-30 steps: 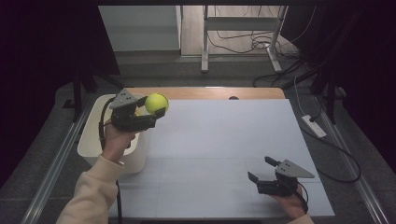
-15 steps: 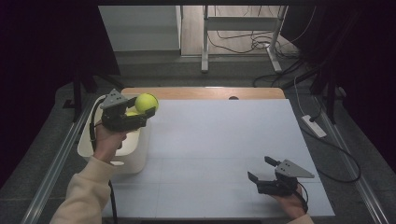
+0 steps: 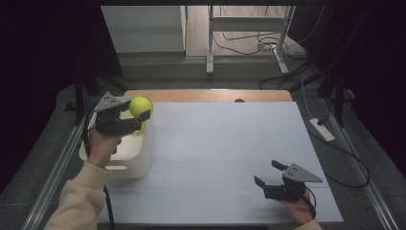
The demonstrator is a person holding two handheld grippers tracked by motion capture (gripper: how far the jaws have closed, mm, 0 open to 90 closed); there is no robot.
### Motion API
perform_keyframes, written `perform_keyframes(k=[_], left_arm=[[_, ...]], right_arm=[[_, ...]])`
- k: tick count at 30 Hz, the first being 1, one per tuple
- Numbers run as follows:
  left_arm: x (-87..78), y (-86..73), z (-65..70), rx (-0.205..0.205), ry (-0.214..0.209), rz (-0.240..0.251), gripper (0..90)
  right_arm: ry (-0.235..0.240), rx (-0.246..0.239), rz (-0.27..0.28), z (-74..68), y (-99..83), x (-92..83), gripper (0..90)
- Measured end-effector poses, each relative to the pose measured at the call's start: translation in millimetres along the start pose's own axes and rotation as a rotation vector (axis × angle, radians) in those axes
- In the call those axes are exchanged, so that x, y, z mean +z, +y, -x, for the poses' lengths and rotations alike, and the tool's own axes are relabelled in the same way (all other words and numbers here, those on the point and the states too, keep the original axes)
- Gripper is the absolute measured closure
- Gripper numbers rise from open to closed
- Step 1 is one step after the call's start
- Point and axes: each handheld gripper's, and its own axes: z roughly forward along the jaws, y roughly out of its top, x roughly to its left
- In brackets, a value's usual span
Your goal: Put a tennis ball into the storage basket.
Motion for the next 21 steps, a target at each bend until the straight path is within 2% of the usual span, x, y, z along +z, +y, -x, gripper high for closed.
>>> perform_keyframes(k=[13, 21], left_arm=[[-7.6, -7.7, -15.0, -0.015, 0.041, -0.022, 27.2], [-8.2, -15.7, -30.7, -0.038, 0.084, -0.075, 27.2]], right_arm=[[-0.002, -0.001, -0.002, -0.1, 0.0, 0.6, 10.7], [-0.004, -0.002, -0.002, -0.5, 0.0, 1.0, 10.7]])
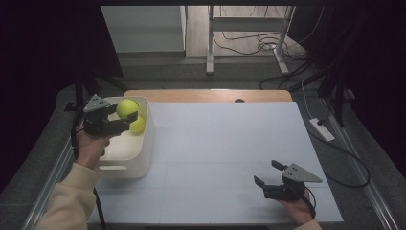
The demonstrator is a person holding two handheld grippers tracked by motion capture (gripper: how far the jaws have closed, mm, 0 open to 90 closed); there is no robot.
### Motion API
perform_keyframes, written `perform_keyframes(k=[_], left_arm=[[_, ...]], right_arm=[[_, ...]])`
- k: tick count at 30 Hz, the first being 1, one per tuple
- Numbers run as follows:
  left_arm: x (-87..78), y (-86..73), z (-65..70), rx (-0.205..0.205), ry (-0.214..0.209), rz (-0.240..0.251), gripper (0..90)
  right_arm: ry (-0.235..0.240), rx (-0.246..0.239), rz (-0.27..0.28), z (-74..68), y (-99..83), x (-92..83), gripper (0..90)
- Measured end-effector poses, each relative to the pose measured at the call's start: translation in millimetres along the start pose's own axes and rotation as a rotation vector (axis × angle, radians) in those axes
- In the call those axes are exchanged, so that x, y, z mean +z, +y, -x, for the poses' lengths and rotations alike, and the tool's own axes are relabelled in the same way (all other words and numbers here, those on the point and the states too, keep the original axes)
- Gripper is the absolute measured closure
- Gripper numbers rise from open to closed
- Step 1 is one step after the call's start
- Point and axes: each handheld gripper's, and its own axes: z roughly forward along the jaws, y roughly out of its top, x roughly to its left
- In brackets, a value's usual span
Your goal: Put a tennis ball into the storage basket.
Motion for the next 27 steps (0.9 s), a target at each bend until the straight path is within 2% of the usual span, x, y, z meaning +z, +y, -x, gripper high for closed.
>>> perform_keyframes(k=[13, 27], left_arm=[[5.5, -4.1, -22.4, -0.032, 0.049, -0.075, 27.2], [20.1, -5.2, -29.4, -0.048, 0.058, -0.164, 26.9]], right_arm=[[0.003, -0.002, 0.001, -0.2, 0.0, 0.6, 10.7], [0.002, -0.002, 0.001, 0.1, -0.1, 0.5, 10.7]])
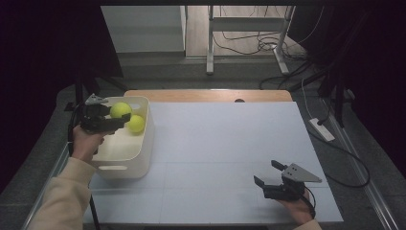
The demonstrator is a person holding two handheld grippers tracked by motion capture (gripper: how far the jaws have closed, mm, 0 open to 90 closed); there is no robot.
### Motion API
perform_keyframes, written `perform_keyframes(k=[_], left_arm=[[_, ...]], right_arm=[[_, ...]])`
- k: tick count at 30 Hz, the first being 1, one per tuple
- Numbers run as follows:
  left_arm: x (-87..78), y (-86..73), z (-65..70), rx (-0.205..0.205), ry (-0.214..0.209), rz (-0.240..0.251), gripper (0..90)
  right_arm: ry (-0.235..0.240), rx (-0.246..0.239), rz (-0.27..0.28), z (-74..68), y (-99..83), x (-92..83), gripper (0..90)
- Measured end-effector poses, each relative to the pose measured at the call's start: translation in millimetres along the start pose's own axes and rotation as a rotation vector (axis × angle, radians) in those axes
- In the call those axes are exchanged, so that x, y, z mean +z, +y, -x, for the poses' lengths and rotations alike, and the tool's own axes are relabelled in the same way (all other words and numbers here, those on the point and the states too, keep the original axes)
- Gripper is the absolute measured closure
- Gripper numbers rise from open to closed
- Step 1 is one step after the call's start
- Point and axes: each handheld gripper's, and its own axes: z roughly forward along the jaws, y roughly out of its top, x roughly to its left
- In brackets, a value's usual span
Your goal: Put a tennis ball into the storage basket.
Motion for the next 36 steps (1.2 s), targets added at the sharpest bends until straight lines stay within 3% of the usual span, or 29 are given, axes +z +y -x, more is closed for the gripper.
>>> perform_keyframes(k=[7, 12, 14, 19, 25, 29, 36], left_arm=[[1.3, -0.2, -2.2, -0.002, 0.016, -0.029, 26.7], [-0.1, -0.6, -2.2, -0.002, 0.02, -0.026, 26.3], [-2.6, -0.1, -2.7, -0.009, 0.021, -0.003, 25.7], [-8.7, 3.3, -1.0, -0.014, 0.01, 0.025, 13.7], [-15.6, 0.3, 3.0, -0.02, -0.061, 0.091, 6.9], [-24.7, -3.2, 9.4, 0.001, -0.109, 0.152, 6.4], [-34.5, -11.2, 27.4, 0.055, -0.188, 0.212, 6.7]], right_arm=[[0.001, 0.001, 0.0, 0.0, 0.0, 0.3, 10.7], [0.002, -0.001, -0.003, -0.8, 0.3, 0.5, 10.7], [0.002, 0.0, -0.003, -0.6, 0.2, 0.5, 10.7], [0.001, -0.001, 0.0, 0.4, 0.0, 0.6, 10.7], [-0.002, -0.001, -0.001, 0.1, 0.0, -0.4, 10.7], [0.0, -0.001, 0.001, 0.4, -0.1, 0.0, 10.7], [-0.001, -0.002, 0.0, 0.3, 0.0, 0.3, 10.7]])
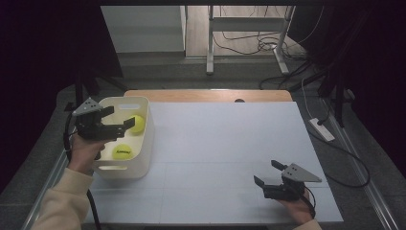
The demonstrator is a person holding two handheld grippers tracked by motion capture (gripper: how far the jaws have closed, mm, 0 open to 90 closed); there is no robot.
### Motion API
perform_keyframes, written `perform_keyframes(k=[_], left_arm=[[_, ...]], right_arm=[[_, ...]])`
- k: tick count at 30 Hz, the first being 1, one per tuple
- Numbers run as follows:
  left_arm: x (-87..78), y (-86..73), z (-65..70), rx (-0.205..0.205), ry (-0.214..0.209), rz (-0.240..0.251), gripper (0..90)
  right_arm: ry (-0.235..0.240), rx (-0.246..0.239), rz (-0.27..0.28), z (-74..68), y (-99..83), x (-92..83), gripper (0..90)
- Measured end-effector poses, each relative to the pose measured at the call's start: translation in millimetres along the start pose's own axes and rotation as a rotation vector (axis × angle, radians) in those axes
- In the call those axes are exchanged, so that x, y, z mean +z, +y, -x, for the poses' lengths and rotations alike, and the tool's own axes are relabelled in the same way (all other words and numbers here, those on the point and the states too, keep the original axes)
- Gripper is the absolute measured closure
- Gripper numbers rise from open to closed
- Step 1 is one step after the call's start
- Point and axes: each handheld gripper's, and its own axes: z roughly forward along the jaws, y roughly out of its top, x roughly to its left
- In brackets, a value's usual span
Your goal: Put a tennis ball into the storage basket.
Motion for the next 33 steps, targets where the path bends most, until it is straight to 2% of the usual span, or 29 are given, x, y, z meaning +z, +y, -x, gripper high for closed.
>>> perform_keyframes(k=[3, 4, 10, 12, 14, 19, 28, 33], left_arm=[[-1.8, -2.3, 7.0, 0.0, -0.035, 0.017, 6.7], [-1.8, -2.3, 7.0, 0.0, -0.035, 0.017, 6.7], [-5.1, -4.9, 20.9, 0.023, -0.062, 0.038, 7.0], [-5.6, -8.5, 29.9, 0.04, -0.089, 0.045, 7.4], [-3.9, -11.3, 35.2, 0.056, -0.104, 0.035, 7.6], [-1.8, -19.4, 45.5, 0.066, -0.141, 0.035, 7.9], [0.1, -30.7, 56.1, 0.085, -0.189, 0.038, 8.2], [1.9, -37.3, 69.6, 0.106, -0.224, 0.04, 8.8]], right_arm=[[0.001, 0.001, -0.002, -0.5, 0.1, 0.1, 10.7], [0.001, -0.001, -0.002, -0.5, 0.1, 0.3, 10.7], [-0.001, -0.004, 0.003, 0.2, 0.1, 0.1, 10.7], [-0.001, -0.001, 0.001, -0.3, 0.2, -0.2, 10.8], [0.0, 0.002, -0.002, -0.8, 0.2, -0.2, 10.7], [-0.004, -0.006, -0.002, -0.8, 0.3, -0.4, 10.7], [-0.004, -0.006, -0.003, -1.2, 0.4, 0.2, 10.7], [0.0, -0.001, 0.0, -1.2, 0.4, -0.1, 10.7]])
